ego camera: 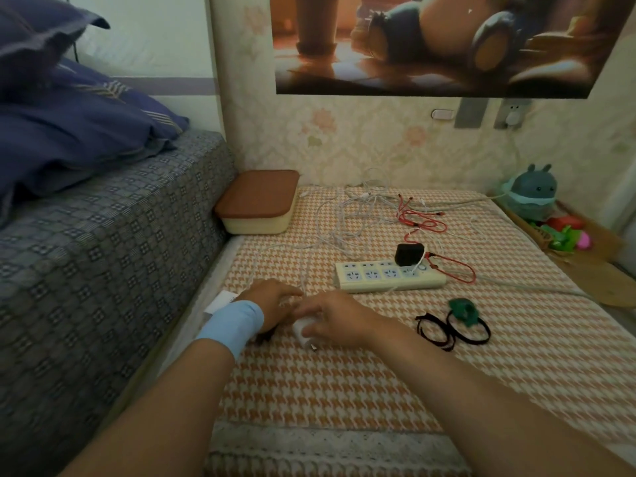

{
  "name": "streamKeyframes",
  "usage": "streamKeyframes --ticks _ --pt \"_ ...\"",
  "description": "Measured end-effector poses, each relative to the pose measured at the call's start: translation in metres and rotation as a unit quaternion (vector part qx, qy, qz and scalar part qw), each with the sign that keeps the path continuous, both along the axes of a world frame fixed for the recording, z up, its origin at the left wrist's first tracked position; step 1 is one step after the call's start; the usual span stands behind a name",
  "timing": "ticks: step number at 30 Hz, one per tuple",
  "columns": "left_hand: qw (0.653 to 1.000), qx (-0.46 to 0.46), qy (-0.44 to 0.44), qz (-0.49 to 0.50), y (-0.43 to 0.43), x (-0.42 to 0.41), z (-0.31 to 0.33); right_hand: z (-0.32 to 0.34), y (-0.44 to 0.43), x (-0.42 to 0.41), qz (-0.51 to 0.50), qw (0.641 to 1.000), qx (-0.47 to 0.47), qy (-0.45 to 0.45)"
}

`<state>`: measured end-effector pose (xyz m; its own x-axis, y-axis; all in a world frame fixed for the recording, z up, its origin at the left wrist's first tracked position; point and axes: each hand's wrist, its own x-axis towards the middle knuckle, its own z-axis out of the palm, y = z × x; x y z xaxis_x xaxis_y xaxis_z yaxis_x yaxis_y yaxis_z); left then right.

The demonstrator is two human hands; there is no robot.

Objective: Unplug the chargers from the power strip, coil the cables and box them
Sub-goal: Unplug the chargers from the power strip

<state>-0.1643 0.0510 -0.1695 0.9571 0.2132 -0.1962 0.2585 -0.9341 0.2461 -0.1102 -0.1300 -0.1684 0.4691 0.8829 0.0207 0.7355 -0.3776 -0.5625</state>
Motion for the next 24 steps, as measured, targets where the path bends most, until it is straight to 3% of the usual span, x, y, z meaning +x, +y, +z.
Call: streamKeyframes --ticks 3,4,8,12,15,18,21,24 --pt "0.999 -0.006 -0.037 0.013 -0.007 0.006 0.009 -0.001 0.003 0.010 -0.084 0.985 -0.033 -0.150" --pt "0.998 -0.007 -0.056 0.020 -0.009 0.008 0.011 -0.001 0.002 0.012 -0.119 0.979 -0.050 -0.155" --pt "0.994 -0.065 -0.078 0.029 -0.018 0.012 0.013 -0.008 0.001 0.008 -0.128 0.991 -0.050 0.001" --pt "0.995 -0.064 -0.069 0.030 -0.029 0.019 0.016 -0.007 -0.004 0.006 -0.064 0.997 -0.014 0.036" --pt "0.993 -0.048 -0.107 0.023 -0.040 0.030 0.028 0.013 -0.014 0.017 -0.123 0.991 0.034 0.027" --pt "0.986 -0.053 -0.155 0.003 -0.062 0.048 0.040 0.034 -0.035 0.041 -0.265 0.961 0.073 -0.020" --pt "0.981 -0.084 -0.172 -0.035 -0.096 0.071 0.046 0.047 -0.067 0.071 -0.429 0.898 -0.011 -0.096" --pt "0.975 -0.129 -0.164 -0.082 -0.134 0.095 0.047 0.045 -0.096 0.093 -0.509 0.850 -0.111 -0.077"
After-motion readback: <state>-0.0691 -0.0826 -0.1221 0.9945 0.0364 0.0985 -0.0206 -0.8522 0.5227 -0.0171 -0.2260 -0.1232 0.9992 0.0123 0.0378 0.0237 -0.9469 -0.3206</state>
